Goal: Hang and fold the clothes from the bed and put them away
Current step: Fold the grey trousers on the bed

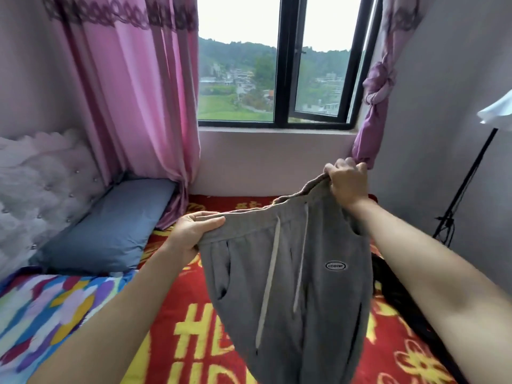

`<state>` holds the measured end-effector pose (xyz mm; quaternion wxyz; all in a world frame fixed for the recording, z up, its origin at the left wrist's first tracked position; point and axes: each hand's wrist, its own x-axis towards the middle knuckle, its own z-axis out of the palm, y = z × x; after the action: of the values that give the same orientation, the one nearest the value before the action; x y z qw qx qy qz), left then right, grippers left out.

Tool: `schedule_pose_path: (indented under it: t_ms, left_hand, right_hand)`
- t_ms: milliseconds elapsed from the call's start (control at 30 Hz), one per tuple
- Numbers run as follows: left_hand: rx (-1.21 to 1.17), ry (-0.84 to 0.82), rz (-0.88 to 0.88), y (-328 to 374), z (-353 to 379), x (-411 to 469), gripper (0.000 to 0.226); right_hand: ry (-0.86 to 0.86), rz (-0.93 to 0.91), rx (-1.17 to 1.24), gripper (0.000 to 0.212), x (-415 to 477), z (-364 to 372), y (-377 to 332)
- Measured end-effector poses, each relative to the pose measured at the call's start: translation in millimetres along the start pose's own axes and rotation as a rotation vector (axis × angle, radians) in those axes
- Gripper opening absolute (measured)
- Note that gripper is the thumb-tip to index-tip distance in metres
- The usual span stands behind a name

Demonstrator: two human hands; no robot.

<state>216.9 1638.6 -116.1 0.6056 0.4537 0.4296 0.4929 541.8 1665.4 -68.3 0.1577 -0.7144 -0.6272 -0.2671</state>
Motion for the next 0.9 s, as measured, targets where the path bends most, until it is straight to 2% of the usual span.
schedule_pose_path:
  t_ms: [133, 200, 233, 300, 367, 500, 633, 733, 900]
  left_hand:
    - [-0.163, -0.075, 0.128, 50, 29, -17, 0.011]
    - [-0.204, -0.071, 0.203, 68, 30, -24, 0.009]
    - [-0.196, -0.05, 0.234, 72, 27, -27, 0.009]
    - [-0.116, 0.029, 0.254, 63, 17, -31, 0.01]
    - [0.012, 0.125, 0.192, 35, 5, -35, 0.008]
    - [0.149, 0.272, -0.009, -48, -22, -52, 0.01]
    - [0.296, 0.364, -0.143, -120, -42, -81, 0.012]
    - [0.324, 0.403, -0.279, -164, -58, -100, 0.012]
    - [0.292, 0.446, -0.413, -200, -79, -114, 0.015]
  right_hand:
    - [0.362, 0.008, 0.094, 0.031, 69, -74, 12]
    - [0.446, -0.005, 0.197, 0.031, 82, -90, 11]
    - [0.43, -0.032, 0.262, 0.031, 84, -90, 11]
    - [0.266, -0.124, 0.396, 0.033, 80, -79, 11]
    - [0.029, -0.233, 0.47, 0.034, 61, -48, 8]
    - [-0.342, -0.309, 0.468, 0.033, -13, 39, -11]
    - [-0.624, -0.37, 0.413, 0.031, -98, 120, -27]
    - [-0.719, -0.534, 0.282, 0.029, -144, 156, -35]
    - [-0.742, -0.64, 0.18, 0.029, -166, 164, -50]
